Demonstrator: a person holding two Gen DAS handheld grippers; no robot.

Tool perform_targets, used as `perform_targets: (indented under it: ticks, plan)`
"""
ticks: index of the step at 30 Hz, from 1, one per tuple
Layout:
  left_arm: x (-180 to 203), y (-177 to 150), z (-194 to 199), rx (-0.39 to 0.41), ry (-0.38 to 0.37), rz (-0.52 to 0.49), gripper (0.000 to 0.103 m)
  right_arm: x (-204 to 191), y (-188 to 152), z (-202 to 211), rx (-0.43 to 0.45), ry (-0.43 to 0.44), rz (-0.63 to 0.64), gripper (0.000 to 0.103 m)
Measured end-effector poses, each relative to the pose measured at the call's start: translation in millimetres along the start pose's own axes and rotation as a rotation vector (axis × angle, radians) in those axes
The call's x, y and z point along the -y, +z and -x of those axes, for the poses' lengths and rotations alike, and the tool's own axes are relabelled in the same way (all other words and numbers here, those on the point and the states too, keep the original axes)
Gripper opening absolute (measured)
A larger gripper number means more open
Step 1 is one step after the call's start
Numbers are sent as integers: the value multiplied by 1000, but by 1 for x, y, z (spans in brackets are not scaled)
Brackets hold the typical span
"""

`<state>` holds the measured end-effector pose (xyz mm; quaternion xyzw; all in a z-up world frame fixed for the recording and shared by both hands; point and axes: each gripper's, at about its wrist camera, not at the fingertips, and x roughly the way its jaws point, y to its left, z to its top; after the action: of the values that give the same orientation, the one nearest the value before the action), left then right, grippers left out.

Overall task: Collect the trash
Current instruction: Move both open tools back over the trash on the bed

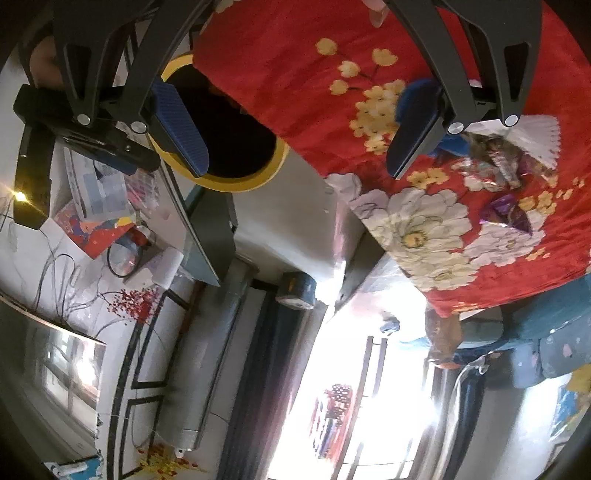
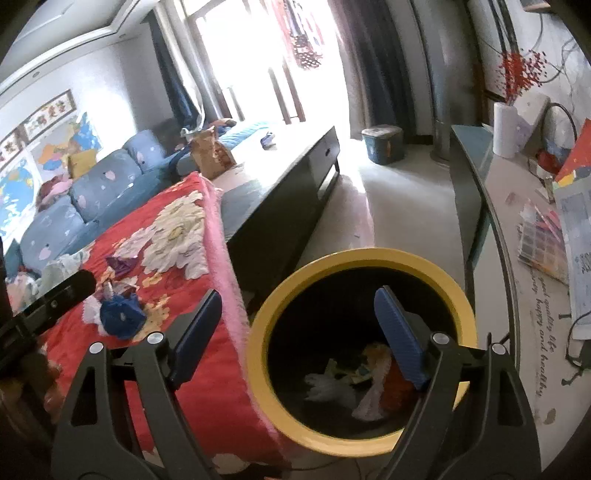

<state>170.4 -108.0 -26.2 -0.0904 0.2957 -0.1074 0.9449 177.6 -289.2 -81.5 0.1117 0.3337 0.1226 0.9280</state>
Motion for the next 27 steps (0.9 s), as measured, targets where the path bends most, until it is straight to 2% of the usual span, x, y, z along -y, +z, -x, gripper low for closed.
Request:
perform_targets:
  ticks: [27]
  plan:
    - [-72, 3, 40, 69, 122, 138, 94, -88, -11, 0, -28, 113, 168, 77]
